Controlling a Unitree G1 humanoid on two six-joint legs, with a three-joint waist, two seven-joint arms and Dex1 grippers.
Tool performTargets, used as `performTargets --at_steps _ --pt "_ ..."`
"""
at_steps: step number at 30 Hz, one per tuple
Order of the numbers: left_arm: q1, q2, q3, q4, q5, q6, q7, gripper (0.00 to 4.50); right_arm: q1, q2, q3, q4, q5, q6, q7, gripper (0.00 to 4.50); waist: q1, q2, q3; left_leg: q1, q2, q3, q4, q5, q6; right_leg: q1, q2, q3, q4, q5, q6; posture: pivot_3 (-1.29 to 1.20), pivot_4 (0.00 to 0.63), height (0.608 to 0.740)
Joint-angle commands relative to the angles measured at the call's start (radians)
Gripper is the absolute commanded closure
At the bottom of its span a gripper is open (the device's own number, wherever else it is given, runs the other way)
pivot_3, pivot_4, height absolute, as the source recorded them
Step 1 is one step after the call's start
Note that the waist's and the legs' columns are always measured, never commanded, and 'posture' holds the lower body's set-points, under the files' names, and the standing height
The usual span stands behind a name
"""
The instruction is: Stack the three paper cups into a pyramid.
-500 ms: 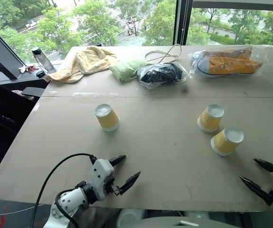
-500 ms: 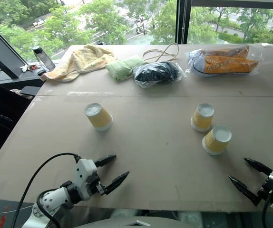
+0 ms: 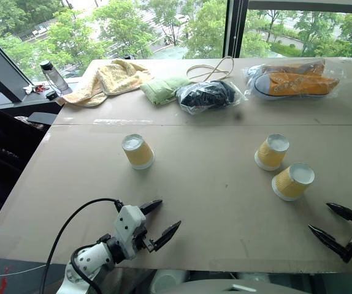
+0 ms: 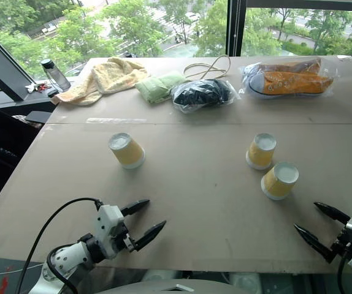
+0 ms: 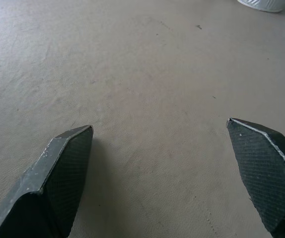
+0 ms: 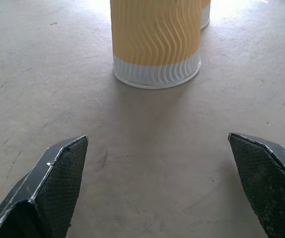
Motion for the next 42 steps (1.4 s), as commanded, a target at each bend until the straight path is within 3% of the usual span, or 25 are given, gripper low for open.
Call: performTargets --at_steps 1,8,12,15,24,27,42 --pt "-0.001 0.004 0.006 0.015 -0.003 -0.023 -0.012 0.07 -0.004 0.009 -0.018 -0.035 0.023 0.003 -0.013 0.0 0.0 0.0 0.0 0.0 0.0 0.0 0.0 0.0 0.0 0.0 0.0 0.0 0.0 0.0 0.0 0.0 0.15 0.734" --pt "-0.016 0.0 0.007 0.039 -0.002 -0.043 -0.02 0.07 -0.004 0.013 -0.017 -0.053 0.021 0.007 -0.02 0.0 0.0 0.0 0.0 0.0 0.0 0.0 0.0 0.0 0.0 0.0 0.0 0.0 0.0 0.0 0.0 0.0 0.15 0.734" --pt "-0.106 0.033 0.058 0.057 -0.054 -0.06 -0.068 0.07 -0.042 0.022 -0.01 -0.188 0.075 0.064 -0.077 0.0 0.0 0.0 0.0 0.0 0.0 0.0 0.0 0.0 0.0 0.0 0.0 0.0 0.002 0.0 0.0 0.0 0.15 0.734" --pt "-0.196 0.093 0.061 0.051 -0.073 -0.037 -0.133 0.07 -0.078 0.025 0.008 -0.222 0.062 0.088 -0.111 0.0 0.0 -0.004 0.002 0.0 0.001 0.0 0.001 0.0 0.0 -0.002 0.0 0.0 0.006 0.0 0.0 0.0 0.15 0.734" --pt "-0.511 0.308 0.082 -0.068 -0.341 0.238 -0.352 0.07 -0.192 0.04 0.06 -0.292 0.06 0.195 -0.225 0.0 -0.004 -0.008 0.003 -0.004 0.0 0.002 0.004 0.003 -0.006 -0.009 0.0 0.002 0.013 0.0 0.0 0.0 0.15 0.734" --pt "-0.568 0.341 0.095 -0.089 -0.394 0.293 -0.382 0.07 -0.207 0.045 0.074 -0.31 0.063 0.216 -0.235 0.0 -0.01 -0.008 0.004 -0.004 0.001 0.003 0.003 0.003 -0.006 -0.011 0.002 0.003 0.015 0.0 0.0 0.0 0.15 0.734" --pt "-0.636 0.387 0.117 -0.134 -0.458 0.393 -0.467 0.07 -0.241 0.05 0.11 -0.326 0.056 0.248 -0.237 0.0 -0.026 -0.009 0.004 -0.003 0.001 0.004 0.004 0.004 -0.006 -0.011 0.002 0.005 0.017 0.0 0.0 0.0 0.15 0.734"
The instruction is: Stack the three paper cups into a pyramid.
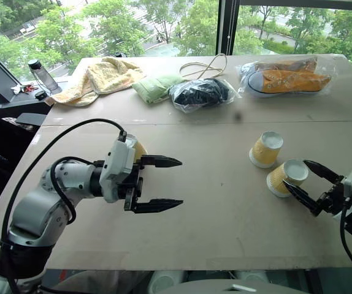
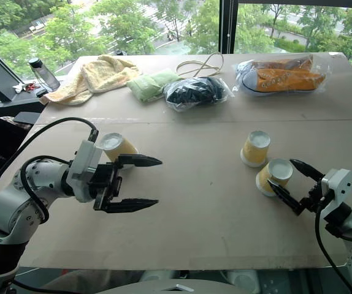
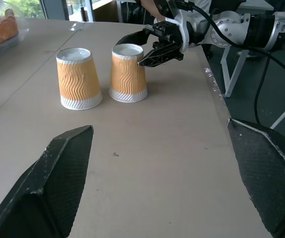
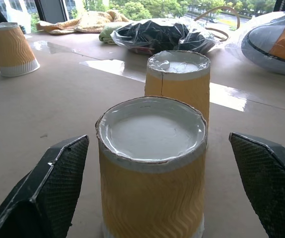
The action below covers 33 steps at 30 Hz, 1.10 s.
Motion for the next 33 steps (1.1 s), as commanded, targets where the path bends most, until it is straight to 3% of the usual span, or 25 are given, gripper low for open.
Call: performTargets --at_steps 1,3,6,9,10,17,22,29,33 --pt "-0.01 0.005 0.033 -0.029 -0.022 -0.001 -0.015 0.07 -0.004 -0.003 0.0 -0.035 0.014 0.004 0.005 0.0 0.0 0.0 0.0 0.0 0.0 0.0 0.0 0.0 0.0 0.0 0.0 0.0 0.0 0.0 0.0 0.0 0.15 0.734" --pt "-0.012 0.003 0.035 -0.027 -0.02 -0.001 -0.017 0.01 -0.004 -0.004 0.001 -0.035 0.015 0.004 0.008 0.26 0.0 0.0 0.0 0.0 0.0 0.0 0.0 0.0 0.0 0.0 0.0 0.0 0.0 0.0 0.0 0.0 0.15 0.734" --pt "-0.013 0.0 0.036 -0.028 -0.019 -0.001 -0.018 0.0 -0.006 -0.004 0.003 -0.032 0.014 0.004 0.011 1.11 0.0 0.0 0.0 0.0 0.0 0.0 0.0 0.0 0.0 0.0 0.0 0.0 0.0 0.0 0.0 0.0 0.15 0.734" --pt "-0.015 -0.003 0.034 -0.028 -0.014 -0.002 -0.013 0.0 -0.011 0.0 0.001 -0.03 0.023 0.013 0.005 2.26 0.0 0.0 0.0 0.0 0.0 0.0 0.0 0.0 0.0 0.0 0.0 0.0 0.0 0.0 0.0 0.0 0.15 0.734" --pt "-0.013 -0.003 0.034 -0.026 -0.011 -0.004 -0.015 0.0 -0.013 -0.002 0.003 -0.029 0.02 0.012 0.007 2.37 0.0 0.0 0.0 0.0 0.0 0.0 0.0 0.0 0.0 0.0 0.0 0.0 0.0 0.0 0.0 0.0 0.15 0.734" --pt "0.002 0.006 0.06 -0.013 -0.005 -0.007 -0.011 0.0 -0.041 -0.009 0.036 -0.091 0.029 0.057 -0.013 2.37 -0.001 0.0 0.0 0.0 0.0 0.0 0.0 0.0 0.0 0.0 0.0 0.001 0.0 0.0 0.0 0.0 0.15 0.734" --pt "0.006 0.007 0.113 0.006 -0.012 0.006 0.014 0.0 -0.102 -0.012 0.146 -0.204 0.029 0.18 -0.062 2.37 -0.003 0.0 0.0 0.0 0.0 0.0 0.001 0.0 0.0 -0.001 0.0 0.001 0.001 0.0 0.0 0.0 0.15 0.734" --pt "0.047 0.01 0.192 0.003 -0.037 0.085 0.094 0.0 -0.393 0.104 0.463 -0.173 -0.203 0.341 -0.251 2.37 -0.006 -0.004 0.002 -0.001 0.001 0.0 0.001 0.001 -0.002 -0.004 0.001 0.002 0.002 0.0 0.0 0.0 0.15 0.734" --pt "0.055 0.005 0.209 -0.004 -0.015 0.094 0.142 0.0 -0.518 0.177 0.528 -0.097 -0.275 0.375 -0.318 2.37 -0.001 -0.006 0.003 -0.002 0.0 0.0 0.001 0.001 -0.003 -0.006 0.002 0.002 0.002 0.0 0.0 0.0 0.15 0.734"
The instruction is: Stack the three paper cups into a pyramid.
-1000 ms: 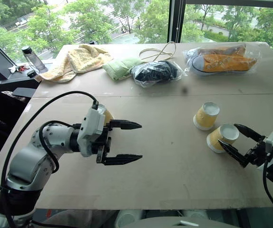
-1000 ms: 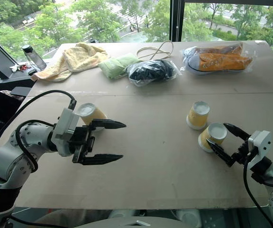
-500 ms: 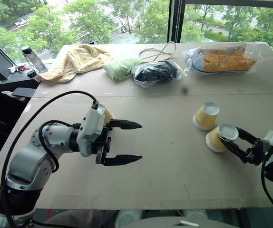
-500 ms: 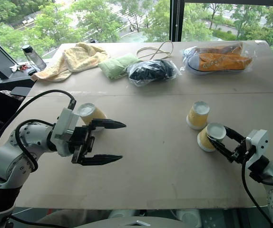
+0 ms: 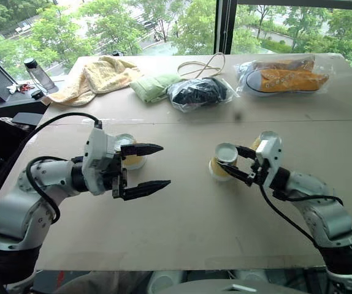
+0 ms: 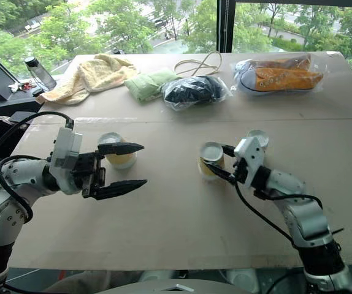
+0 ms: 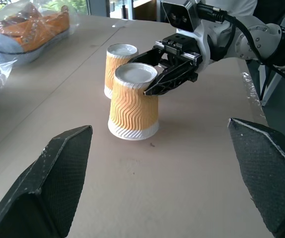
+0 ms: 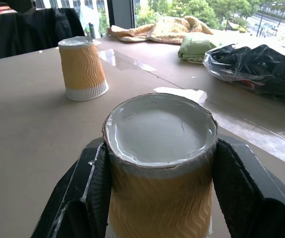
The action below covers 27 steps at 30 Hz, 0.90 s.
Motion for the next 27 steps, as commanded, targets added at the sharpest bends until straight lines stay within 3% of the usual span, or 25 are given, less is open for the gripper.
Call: performTargets --at_steps 1,9,14,24,27 --pt "0.007 0.006 0.047 -0.024 -0.002 0.012 0.04 0.0 -0.064 0.044 0.028 0.036 -0.049 0.004 -0.051 2.37 0.002 0.0 0.0 0.0 0.0 0.0 0.0 0.0 0.0 0.0 0.0 0.0 0.0 0.0 0.0 0.0 0.15 0.734" --pt "0.054 0.002 0.088 -0.054 -0.021 0.051 0.103 0.0 -0.12 0.1 0.04 0.095 -0.098 -0.012 -0.081 2.37 -0.006 -0.001 0.0 -0.003 0.0 0.001 -0.001 0.001 -0.001 -0.005 0.001 0.002 0.002 0.0 0.0 0.0 0.15 0.734" --pt "0.053 -0.004 0.084 -0.053 -0.007 0.039 0.11 0.0 -0.122 0.121 0.032 0.086 -0.096 -0.016 -0.085 0.05 -0.006 -0.001 0.0 -0.002 0.001 0.001 -0.001 0.002 -0.003 -0.006 0.001 0.003 0.005 0.0 0.0 0.0 0.15 0.734" --pt "0.026 -0.017 0.062 -0.054 -0.02 0.034 0.093 0.0 -0.027 0.061 -0.063 -0.08 -0.037 -0.039 -0.057 0.05 -0.004 -0.001 0.0 -0.003 0.001 0.001 -0.001 0.002 -0.003 -0.008 0.001 0.003 0.005 0.0 0.0 0.0 0.15 0.734" --pt "-0.002 -0.019 0.049 -0.049 -0.013 0.034 0.091 0.0 0.03 0.005 -0.149 -0.161 -0.018 -0.053 -0.053 0.05 -0.002 -0.001 0.0 -0.003 0.001 0.002 -0.001 0.002 -0.003 -0.008 0.001 0.003 0.006 0.0 0.0 0.0 0.15 0.734"
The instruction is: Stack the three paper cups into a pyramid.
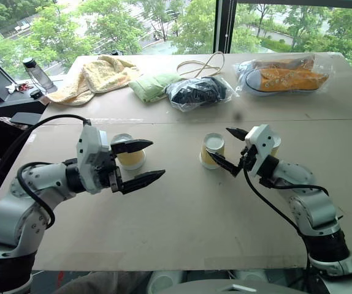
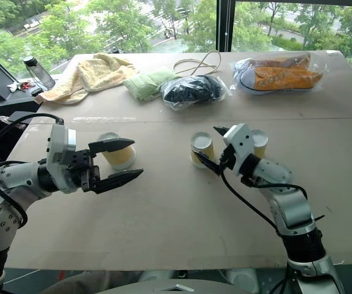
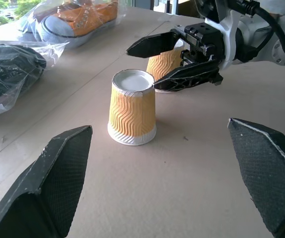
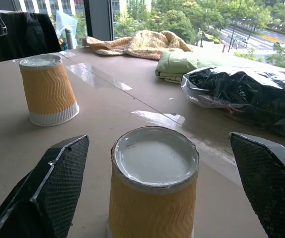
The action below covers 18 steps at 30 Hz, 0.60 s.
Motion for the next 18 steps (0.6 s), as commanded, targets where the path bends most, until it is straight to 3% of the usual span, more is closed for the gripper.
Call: performTargets --at_steps 1,9,18 --pt "-0.043 0.001 -0.005 -0.02 -0.009 -0.012 -0.005 0.0 0.056 -0.063 -0.131 -0.123 0.031 -0.034 -0.004 0.05 0.004 0.0 0.0 0.0 0.0 0.0 0.0 0.0 0.0 0.0 0.0 0.0 0.0 0.0 0.0 0.0 0.15 0.734" --pt "-0.186 -0.026 -0.095 -0.02 -0.026 0.017 0.001 0.0 0.144 -0.102 -0.286 -0.056 -0.016 -0.068 -0.097 0.05 -0.003 -0.001 0.0 0.001 0.001 0.005 0.0 0.0 0.0 -0.001 0.001 0.005 0.005 0.0 0.0 0.0 0.15 0.734" --pt "-0.242 -0.019 -0.109 -0.01 -0.028 0.036 -0.018 0.0 0.157 -0.022 -0.267 0.022 0.015 -0.058 -0.113 0.05 -0.003 -0.003 0.001 0.002 0.002 0.01 0.001 0.0 0.0 -0.003 0.006 0.012 0.009 0.0 0.0 0.0 0.15 0.734"
